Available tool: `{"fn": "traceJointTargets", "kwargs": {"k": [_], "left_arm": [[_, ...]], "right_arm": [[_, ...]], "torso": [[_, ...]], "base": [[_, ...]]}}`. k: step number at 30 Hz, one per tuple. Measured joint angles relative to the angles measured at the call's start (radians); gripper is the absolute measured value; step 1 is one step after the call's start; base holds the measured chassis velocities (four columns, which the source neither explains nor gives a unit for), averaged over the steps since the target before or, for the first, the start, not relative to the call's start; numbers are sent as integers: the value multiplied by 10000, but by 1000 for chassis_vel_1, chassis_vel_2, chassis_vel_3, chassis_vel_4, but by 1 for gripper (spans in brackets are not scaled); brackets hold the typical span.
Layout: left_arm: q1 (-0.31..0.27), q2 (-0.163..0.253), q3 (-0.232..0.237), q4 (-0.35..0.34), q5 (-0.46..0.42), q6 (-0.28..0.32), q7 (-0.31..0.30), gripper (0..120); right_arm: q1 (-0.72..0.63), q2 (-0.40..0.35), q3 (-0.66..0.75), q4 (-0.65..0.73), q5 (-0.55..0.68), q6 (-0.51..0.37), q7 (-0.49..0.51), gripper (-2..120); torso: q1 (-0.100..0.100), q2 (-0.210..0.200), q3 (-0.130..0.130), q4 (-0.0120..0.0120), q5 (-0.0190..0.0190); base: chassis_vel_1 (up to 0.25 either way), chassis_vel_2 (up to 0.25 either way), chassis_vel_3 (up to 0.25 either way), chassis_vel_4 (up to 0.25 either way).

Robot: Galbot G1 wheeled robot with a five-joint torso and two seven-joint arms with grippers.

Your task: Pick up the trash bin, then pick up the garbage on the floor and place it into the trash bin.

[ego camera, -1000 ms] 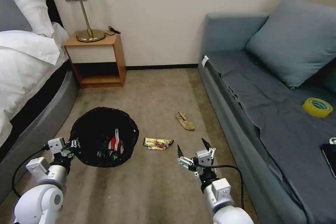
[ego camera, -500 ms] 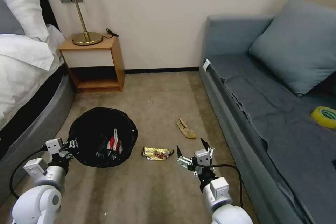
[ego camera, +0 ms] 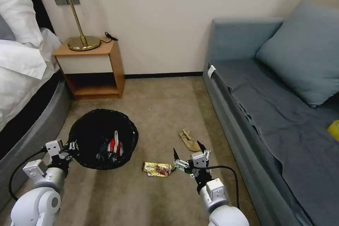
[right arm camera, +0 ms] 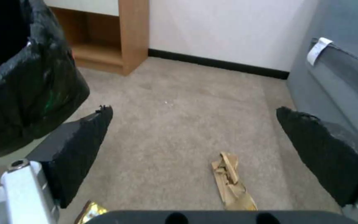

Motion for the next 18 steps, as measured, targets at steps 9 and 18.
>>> {"fn": "traceJointTargets", "kwargs": {"k": [9, 18], "left_arm": [[143, 58, -251, 89, -44, -86, 160, 4], [396, -117, -228, -30, 66, -205, 296, 4]], "right_arm": [[1253, -785, -847, -1219, 399, -68, 255, 100], [3917, -2436, -2626, -2172, 2490, -813, 252, 100]], "torso": [[0, 0, 0, 0, -1], [0, 1, 0, 1, 1]], "base": [[-72, 69, 75, -64], [0, 0, 0, 0]]}}
